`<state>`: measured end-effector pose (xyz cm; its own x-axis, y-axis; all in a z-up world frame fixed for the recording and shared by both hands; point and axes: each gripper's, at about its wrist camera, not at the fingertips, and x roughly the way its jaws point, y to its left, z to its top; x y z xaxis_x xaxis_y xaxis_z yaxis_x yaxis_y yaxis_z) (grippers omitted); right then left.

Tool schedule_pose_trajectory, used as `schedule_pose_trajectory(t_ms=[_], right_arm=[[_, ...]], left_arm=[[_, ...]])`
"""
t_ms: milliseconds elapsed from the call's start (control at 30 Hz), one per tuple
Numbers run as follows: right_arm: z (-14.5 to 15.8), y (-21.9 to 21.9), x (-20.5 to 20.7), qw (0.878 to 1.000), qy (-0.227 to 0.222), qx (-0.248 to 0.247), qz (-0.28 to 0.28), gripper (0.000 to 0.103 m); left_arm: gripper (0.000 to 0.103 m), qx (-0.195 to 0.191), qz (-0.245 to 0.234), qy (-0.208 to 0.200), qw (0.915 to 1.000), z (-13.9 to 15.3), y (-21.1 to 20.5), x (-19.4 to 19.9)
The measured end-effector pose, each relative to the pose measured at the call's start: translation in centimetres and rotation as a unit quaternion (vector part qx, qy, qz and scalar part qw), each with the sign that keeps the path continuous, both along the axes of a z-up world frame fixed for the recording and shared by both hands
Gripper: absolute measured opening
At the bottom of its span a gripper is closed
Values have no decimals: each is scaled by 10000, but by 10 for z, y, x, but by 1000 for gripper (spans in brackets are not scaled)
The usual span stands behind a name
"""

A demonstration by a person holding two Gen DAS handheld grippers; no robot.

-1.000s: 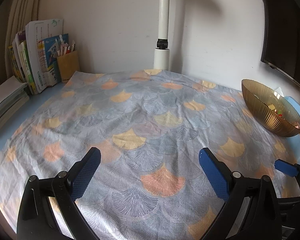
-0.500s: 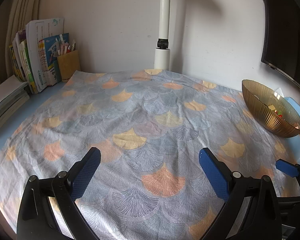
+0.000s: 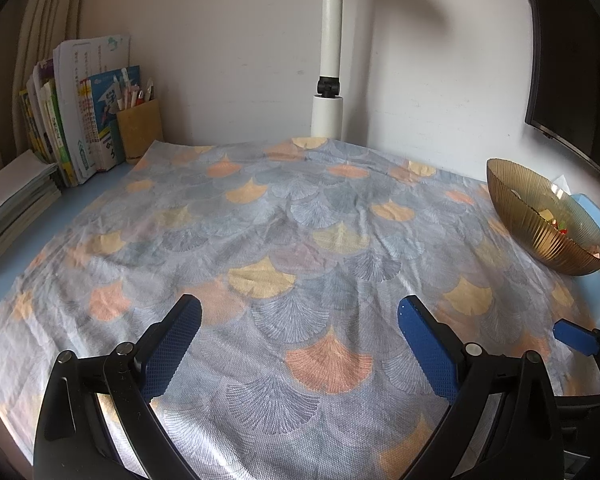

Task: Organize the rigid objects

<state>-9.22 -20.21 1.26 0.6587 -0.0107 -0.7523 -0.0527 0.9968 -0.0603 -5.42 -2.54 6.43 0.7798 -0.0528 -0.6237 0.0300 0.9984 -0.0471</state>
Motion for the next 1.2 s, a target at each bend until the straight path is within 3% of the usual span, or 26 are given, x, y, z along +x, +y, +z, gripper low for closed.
schedule_pose_trajectory(t_ms=[633, 800, 933, 1000, 1067, 1200], right_arm=[[-2, -1, 1, 10000, 48, 49, 1, 88], [-3, -1, 2, 9999, 93, 59, 3, 88], [-7, -2, 6, 9997, 230, 63, -41, 88], [-9, -4, 9, 9994, 328, 73, -97, 88], [-11, -7, 11, 9990, 411, 123, -131, 88], [-14, -9, 13, 9984, 522, 186, -129, 88]], left_arm=[[99, 135, 128, 202, 9996, -3, -3, 5], [99, 405, 273, 557, 9973, -11, -8, 14], [99, 531, 420, 1246, 9899, -26, -7, 31], [101, 498, 464, 1515, 9861, -33, -4, 37], [103, 205, 507, 1664, 9845, -37, 4, 40], [103, 107, 565, 1667, 9843, -38, 8, 38]])
